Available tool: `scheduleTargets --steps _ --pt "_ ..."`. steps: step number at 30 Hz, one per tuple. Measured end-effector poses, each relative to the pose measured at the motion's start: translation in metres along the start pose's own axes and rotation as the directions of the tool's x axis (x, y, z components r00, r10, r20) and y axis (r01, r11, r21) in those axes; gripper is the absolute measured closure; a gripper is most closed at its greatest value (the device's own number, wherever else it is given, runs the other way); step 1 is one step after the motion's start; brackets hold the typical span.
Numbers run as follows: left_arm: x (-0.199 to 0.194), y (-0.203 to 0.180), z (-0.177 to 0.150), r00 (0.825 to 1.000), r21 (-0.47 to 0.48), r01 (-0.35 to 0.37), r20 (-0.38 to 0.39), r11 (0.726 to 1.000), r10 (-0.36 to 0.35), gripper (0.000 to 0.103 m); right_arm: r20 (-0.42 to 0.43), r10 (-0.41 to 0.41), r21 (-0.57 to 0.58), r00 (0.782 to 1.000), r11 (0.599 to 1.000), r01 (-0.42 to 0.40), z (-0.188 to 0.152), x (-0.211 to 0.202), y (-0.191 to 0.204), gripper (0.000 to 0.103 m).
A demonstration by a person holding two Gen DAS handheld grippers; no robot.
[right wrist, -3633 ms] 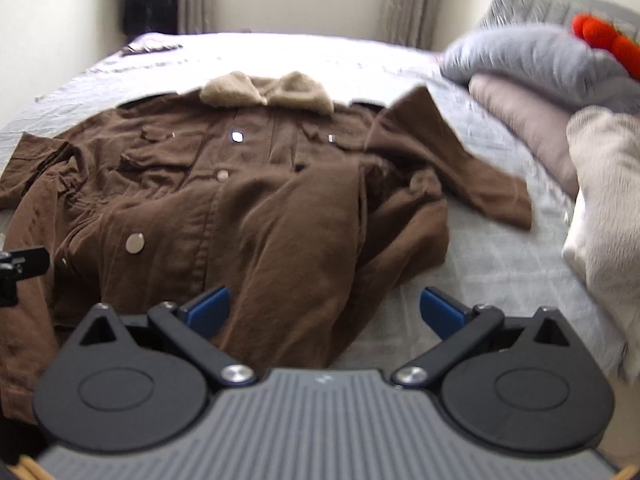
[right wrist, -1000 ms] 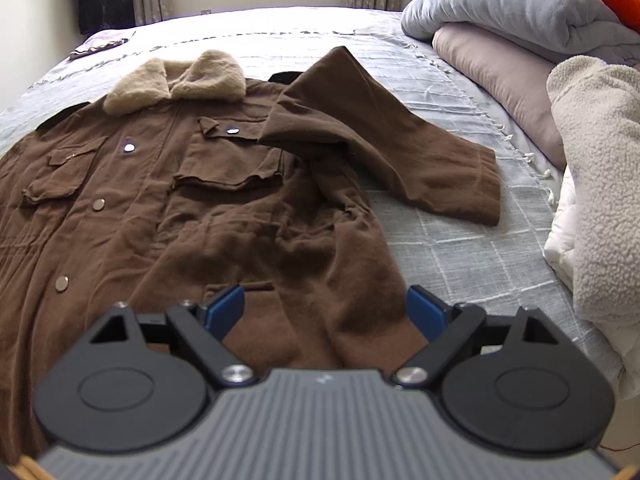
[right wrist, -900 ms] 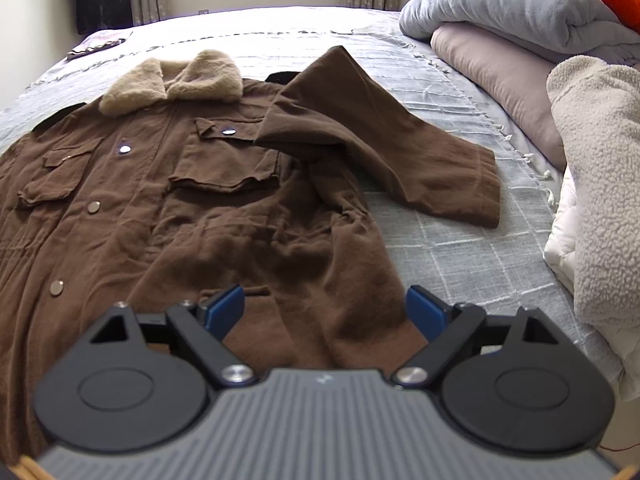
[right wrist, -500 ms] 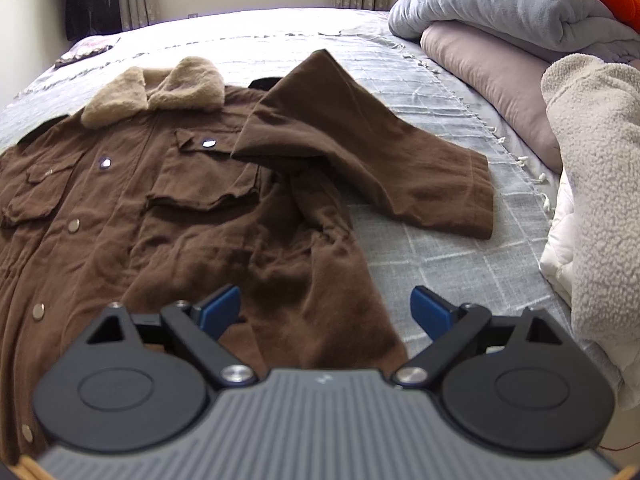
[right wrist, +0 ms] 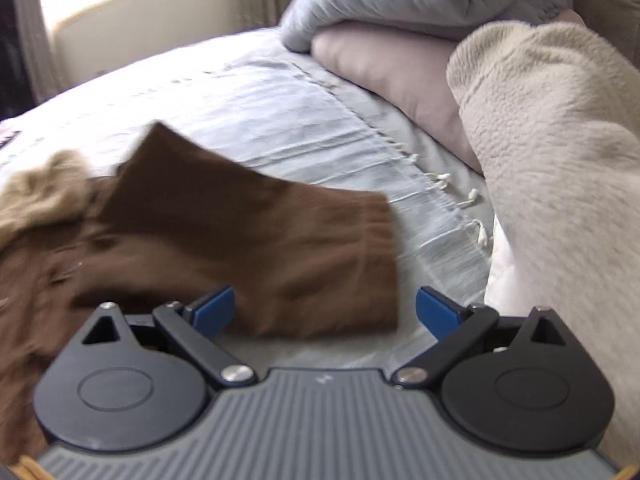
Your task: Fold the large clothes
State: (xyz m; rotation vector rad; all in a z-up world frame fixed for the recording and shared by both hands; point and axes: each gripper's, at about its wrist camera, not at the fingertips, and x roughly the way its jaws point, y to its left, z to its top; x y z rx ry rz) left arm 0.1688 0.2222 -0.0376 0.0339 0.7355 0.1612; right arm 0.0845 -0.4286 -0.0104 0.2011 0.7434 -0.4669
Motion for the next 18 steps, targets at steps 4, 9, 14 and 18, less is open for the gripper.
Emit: scheduleTargets --steps 4,9,14,18 --pt "-0.005 -0.022 -0.002 0.999 0.037 0.045 -0.009 0.998 -0.044 0.012 -0.067 -0.1 -0.013 0.993 0.995 0.099 0.007 0.064 -0.001 0.006" --pt "-0.004 -0.042 -0.009 0.998 0.068 0.056 -0.033 0.996 -0.054 0.012 -0.034 -0.049 0.058 0.998 0.997 0.051 -0.006 0.092 -0.009 0.066" --pt "-0.004 -0.053 -0.008 0.996 0.066 0.08 -0.049 0.995 -0.076 0.012 0.121 -0.124 -0.268 0.985 0.951 0.153 0.01 0.045 0.031 0.091" --pt "-0.011 -0.059 -0.007 0.996 0.085 0.086 -0.035 0.993 -0.083 0.012 0.355 -0.252 -0.385 0.9 0.838 0.386 0.033 -0.013 0.038 0.091"
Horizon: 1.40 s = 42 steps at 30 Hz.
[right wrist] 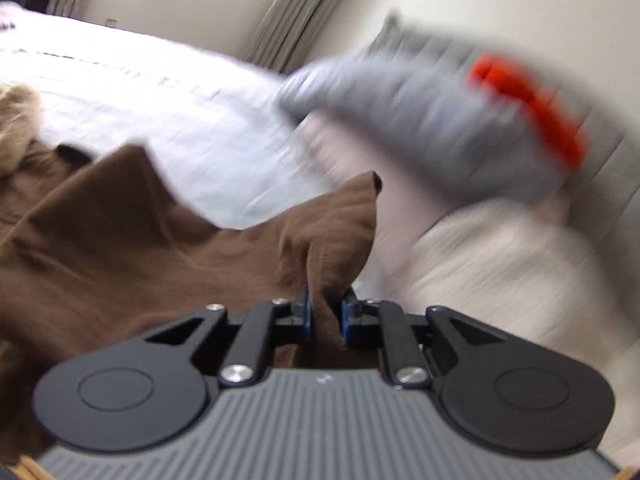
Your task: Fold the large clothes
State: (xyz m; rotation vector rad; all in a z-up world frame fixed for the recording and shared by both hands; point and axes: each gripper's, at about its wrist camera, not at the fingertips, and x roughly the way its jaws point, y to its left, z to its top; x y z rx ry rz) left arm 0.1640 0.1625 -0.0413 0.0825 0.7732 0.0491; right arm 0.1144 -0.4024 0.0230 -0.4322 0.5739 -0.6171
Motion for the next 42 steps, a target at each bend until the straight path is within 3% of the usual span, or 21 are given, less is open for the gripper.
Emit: scheduleTargets --steps 2,5,8,11,13,15,19,22,24,26,28,30,34,37,39,42 --pt "-0.002 0.001 0.0 1.0 -0.005 0.005 0.001 1.0 -0.005 0.012 0.066 -0.138 -0.07 0.988 0.987 0.143 0.011 -0.013 -0.016 0.091" --pt "-0.003 0.001 -0.003 1.0 -0.012 0.012 0.001 1.0 -0.012 0.012 0.095 -0.331 -0.138 0.939 0.93 0.342 0.015 -0.013 -0.043 0.091" --pt "-0.004 0.001 -0.005 1.0 -0.016 0.021 -0.004 1.0 -0.021 0.012 0.012 -0.414 -0.254 0.91 0.879 0.403 0.001 0.024 -0.056 0.088" --pt "-0.006 0.001 -0.006 1.0 -0.02 0.025 -0.008 0.999 -0.025 0.012 -0.027 -0.474 -0.409 0.88 0.808 0.423 -0.027 0.059 -0.04 0.063" --pt "-0.01 0.003 -0.006 1.0 -0.011 0.027 -0.003 1.0 -0.027 0.012 -0.022 -0.487 -0.393 0.873 0.807 0.44 -0.032 0.063 -0.033 0.033" --pt "-0.013 0.007 -0.004 1.0 -0.001 0.025 0.001 1.0 -0.025 0.012 -0.013 -0.435 -0.331 0.9 0.851 0.407 -0.025 0.049 -0.025 0.024" --pt "-0.011 0.009 0.007 0.999 -0.028 0.029 0.015 0.999 -0.028 0.012 0.055 -0.338 -0.255 0.939 0.905 0.341 -0.005 0.011 -0.014 0.022" --pt "-0.004 -0.004 0.023 0.996 -0.029 0.076 0.05 0.997 -0.075 0.012 0.076 -0.161 -0.181 0.984 0.968 0.173 0.022 -0.017 0.002 0.02" --pt "0.006 -0.016 0.035 0.993 -0.009 0.094 0.076 0.995 -0.093 0.012 0.075 0.005 -0.126 0.997 0.992 0.004 0.038 -0.022 0.015 0.018" --pt "0.021 -0.027 0.051 0.99 0.03 0.104 0.093 0.994 -0.107 0.012 0.063 0.175 -0.093 0.983 0.981 -0.168 0.048 -0.028 0.035 0.018" --pt "0.037 -0.037 0.071 0.988 0.086 0.103 0.108 0.991 -0.112 0.012 0.044 0.313 -0.079 0.949 0.948 -0.309 0.058 -0.024 0.058 0.018" --pt "0.057 -0.045 0.094 0.985 0.14 0.094 0.134 0.986 -0.113 0.012 0.024 0.438 -0.083 0.899 0.897 -0.435 0.071 -0.015 0.083 0.018" --pt "0.11 -0.061 0.137 0.976 0.219 0.147 0.126 0.964 -0.178 0.012 -0.004 0.588 -0.067 0.809 0.807 -0.587 0.095 0.007 0.137 0.016" --pt "0.149 -0.075 0.161 0.966 0.281 0.184 0.124 0.942 -0.225 0.012 -0.042 0.648 -0.041 0.76 0.759 -0.649 0.109 0.037 0.174 0.016" --pt "0.174 -0.082 0.175 0.958 0.292 0.225 0.109 0.93 -0.266 0.012 -0.07 0.656 -0.066 0.752 0.749 -0.66 0.112 0.055 0.193 0.015" --pt "0.206 -0.091 0.187 0.935 0.298 0.314 0.069 0.901 -0.348 0.013 -0.115 0.642 -0.132 0.758 0.746 -0.652 0.113 0.083 0.216 0.015"
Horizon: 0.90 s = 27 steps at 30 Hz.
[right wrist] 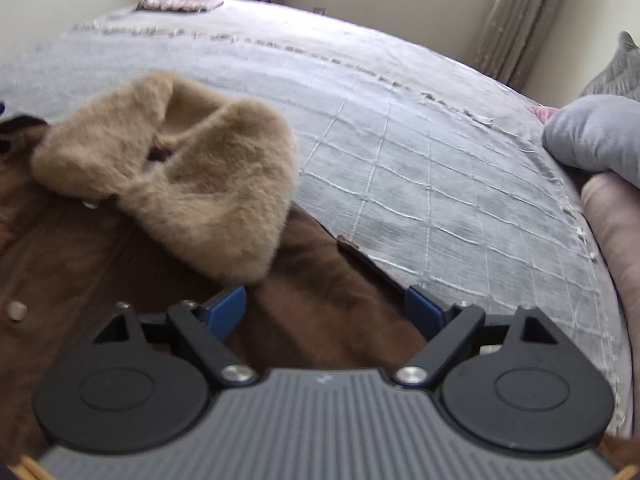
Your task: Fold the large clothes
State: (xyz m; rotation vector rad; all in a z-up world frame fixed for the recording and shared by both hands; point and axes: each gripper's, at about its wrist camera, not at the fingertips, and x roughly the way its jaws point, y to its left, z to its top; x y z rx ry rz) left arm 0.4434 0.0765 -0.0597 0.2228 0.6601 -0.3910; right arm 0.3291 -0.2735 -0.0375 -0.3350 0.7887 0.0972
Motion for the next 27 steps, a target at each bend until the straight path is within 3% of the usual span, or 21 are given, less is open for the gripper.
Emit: scheduleTargets --steps 6,7,9,10,11,13,14,15,16,18,22,25,27 --pt "0.041 -0.007 -0.006 0.986 -0.03 0.144 -0.083 0.989 -0.146 0.015 -0.041 0.072 0.07 0.997 0.995 -0.069 0.0 0.054 -0.031 0.006" --pt "0.042 -0.01 -0.008 0.987 -0.045 0.141 -0.073 0.989 -0.144 0.019 -0.041 0.094 0.109 0.995 0.99 -0.089 -0.001 0.062 -0.036 0.006" --pt "0.037 -0.011 -0.01 0.99 -0.084 0.125 -0.049 0.989 -0.129 0.038 -0.025 0.145 0.222 0.989 0.966 -0.135 -0.005 0.074 -0.046 0.006" --pt "0.033 -0.008 -0.01 0.993 -0.116 0.104 -0.038 0.988 -0.109 0.06 -0.009 0.155 0.256 0.988 0.955 -0.147 -0.008 0.076 -0.048 0.011" --pt "0.027 -0.007 -0.011 0.997 -0.156 0.067 -0.032 0.985 -0.073 0.073 0.007 0.159 0.261 0.987 0.953 -0.155 -0.009 0.075 -0.046 0.016" --pt "0.018 -0.005 -0.014 0.999 -0.224 0.029 -0.018 0.974 -0.034 0.087 0.036 0.184 0.255 0.982 0.949 -0.187 -0.012 0.066 -0.041 0.049" --pt "0.014 -0.006 -0.016 1.0 -0.26 0.009 -0.007 0.966 -0.011 0.092 0.042 0.195 0.247 0.98 0.948 -0.199 -0.014 0.06 -0.038 0.06" --pt "0.011 -0.008 -0.017 1.0 -0.277 -0.008 0.011 0.961 0.011 0.093 0.044 0.199 0.247 0.979 0.947 -0.204 -0.016 0.054 -0.036 0.077" --pt "0.008 -0.013 -0.018 0.999 -0.288 -0.031 0.028 0.957 0.04 0.094 0.043 0.193 0.248 0.98 0.948 -0.198 -0.016 0.048 -0.032 0.086" --pt "0.007 -0.02 -0.018 0.993 -0.311 -0.069 0.067 0.948 0.094 0.096 0.052 0.155 0.223 0.987 0.961 -0.163 -0.016 0.035 -0.02 0.091" --pt "0.01 -0.023 -0.008 0.972 -0.311 -0.162 0.114 0.936 0.206 0.097 0.112 0.016 0.183 0.994 0.983 -0.036 -0.004 0.024 0.0 0.093" --pt "0.034 -0.022 0.0 0.96 -0.276 -0.235 0.085 0.932 0.268 0.097 0.109 -0.045 0.229 0.993 0.973 0.019 0.014 0.041 -0.001 0.093" --pt "0.051 -0.021 -0.004 0.962 -0.273 -0.251 0.04 0.929 0.271 0.096 0.06 -0.074 0.245 0.995 0.968 0.057 0.016 0.063 0.004 0.091"
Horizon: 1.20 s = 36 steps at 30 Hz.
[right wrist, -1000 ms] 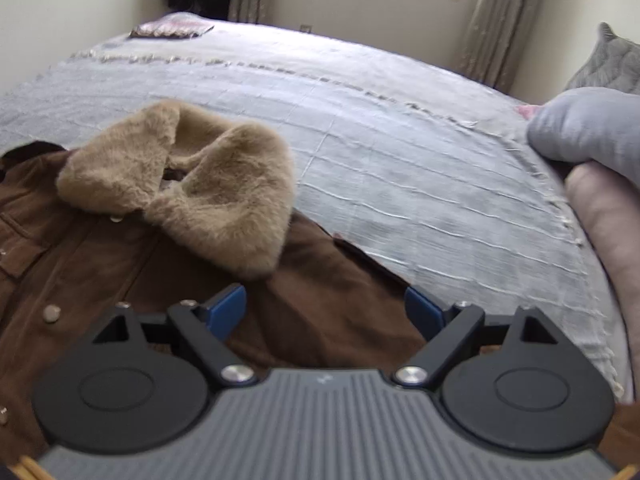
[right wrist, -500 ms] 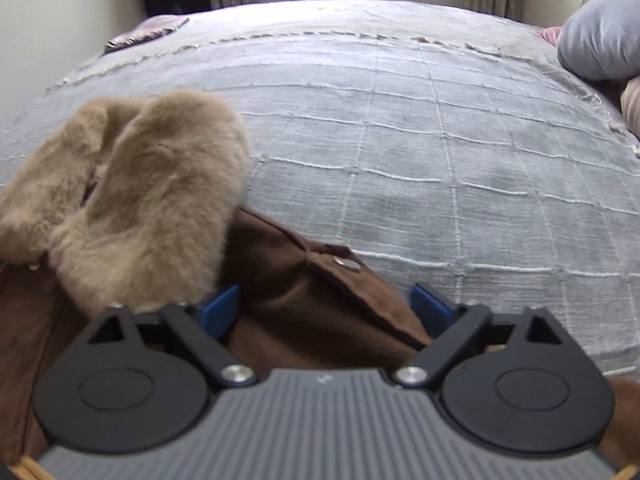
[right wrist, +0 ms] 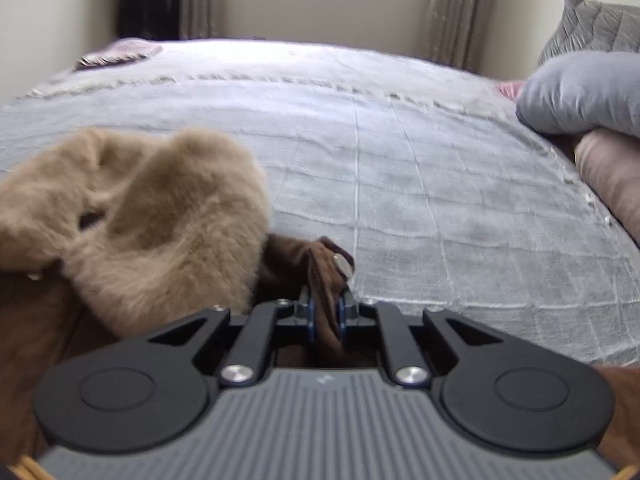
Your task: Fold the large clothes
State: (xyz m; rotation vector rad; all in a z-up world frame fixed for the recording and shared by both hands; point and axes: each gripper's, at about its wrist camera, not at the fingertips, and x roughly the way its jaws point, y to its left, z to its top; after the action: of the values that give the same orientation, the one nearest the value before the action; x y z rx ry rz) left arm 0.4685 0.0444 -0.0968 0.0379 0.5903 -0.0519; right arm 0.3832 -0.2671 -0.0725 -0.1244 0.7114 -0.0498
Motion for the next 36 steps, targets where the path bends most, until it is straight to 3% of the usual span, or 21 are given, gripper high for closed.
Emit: scheduleTargets --steps 3,5,6,7,8,10,13,17,19,21,23,25,27,30,34,36 --pt "-0.014 -0.001 0.001 1.0 0.012 0.003 -0.02 1.0 -0.003 0.088 -0.001 -0.056 0.004 0.998 0.998 0.056 -0.006 0.001 0.01 0.083" --pt "-0.039 0.003 0.003 0.999 0.03 0.031 -0.043 0.999 -0.03 0.078 -0.01 -0.075 -0.031 0.997 0.997 0.075 -0.007 -0.016 0.013 0.063" --pt "-0.054 0.004 0.003 0.998 0.046 0.037 -0.045 0.998 -0.034 0.07 0.003 -0.077 -0.058 0.997 0.995 0.077 -0.009 -0.03 0.014 0.043" --pt "-0.07 0.007 0.002 0.998 0.059 0.039 -0.046 0.998 -0.036 0.047 0.032 -0.066 -0.086 0.997 0.994 0.069 -0.013 -0.048 0.014 0.033" --pt "-0.088 0.011 -0.001 0.998 0.061 0.038 -0.048 0.997 -0.035 0.025 0.057 -0.053 -0.102 0.997 0.993 0.058 -0.019 -0.067 0.012 0.033" --pt "-0.124 0.018 -0.013 0.997 0.059 0.063 -0.04 0.996 -0.061 0.011 0.05 -0.019 -0.105 0.999 0.994 0.024 -0.033 -0.101 0.004 0.033" --pt "-0.176 0.024 -0.039 0.993 0.069 0.119 -0.035 0.991 -0.117 0.011 0.022 0.052 -0.104 0.998 0.993 -0.05 -0.064 -0.147 -0.009 0.031" --pt "-0.226 0.035 -0.085 0.986 0.051 0.148 -0.091 0.988 -0.143 0.011 -0.055 0.163 -0.004 0.985 0.987 -0.164 -0.117 -0.191 -0.031 0.031" --pt "-0.248 0.037 -0.108 0.982 0.065 0.151 -0.122 0.986 -0.142 0.011 -0.108 0.165 0.027 0.98 0.986 -0.163 -0.148 -0.203 -0.042 0.031" --pt "-0.267 0.044 -0.125 0.98 0.069 0.132 -0.159 0.989 -0.12 0.011 -0.184 0.097 -0.019 0.978 0.995 -0.102 -0.181 -0.209 -0.048 0.031" --pt "-0.291 0.055 -0.138 0.976 0.054 0.121 -0.186 0.991 -0.109 0.011 -0.14 0.052 -0.053 0.989 0.997 -0.059 -0.197 -0.235 -0.05 0.026" --pt "-0.318 0.071 -0.145 0.975 0.017 0.124 -0.186 0.992 -0.118 0.01 -0.169 0.035 0.016 0.985 0.999 -0.033 -0.204 -0.262 -0.057 0.016" --pt "-0.346 0.088 -0.155 0.974 -0.023 0.138 -0.18 0.99 -0.14 0.009 -0.133 0.114 0.076 0.985 0.992 -0.104 -0.219 -0.294 -0.065 0.008" --pt "-0.378 0.114 -0.179 0.967 -0.092 0.149 -0.194 0.985 -0.164 0.0 -0.111 0.211 0.161 0.971 0.968 -0.192 -0.249 -0.326 -0.08 0.007" --pt "-0.396 0.143 -0.22 0.937 -0.223 0.195 -0.247 0.955 -0.248 0.0 -0.093 0.335 0.307 0.938 0.906 -0.293 -0.297 -0.341 -0.104 0.007" --pt "-0.395 0.154 -0.243 0.902 -0.347 0.247 -0.258 0.905 -0.346 0.001 -0.075 0.396 0.38 0.915 0.86 -0.341 -0.318 -0.342 -0.112 0.007"
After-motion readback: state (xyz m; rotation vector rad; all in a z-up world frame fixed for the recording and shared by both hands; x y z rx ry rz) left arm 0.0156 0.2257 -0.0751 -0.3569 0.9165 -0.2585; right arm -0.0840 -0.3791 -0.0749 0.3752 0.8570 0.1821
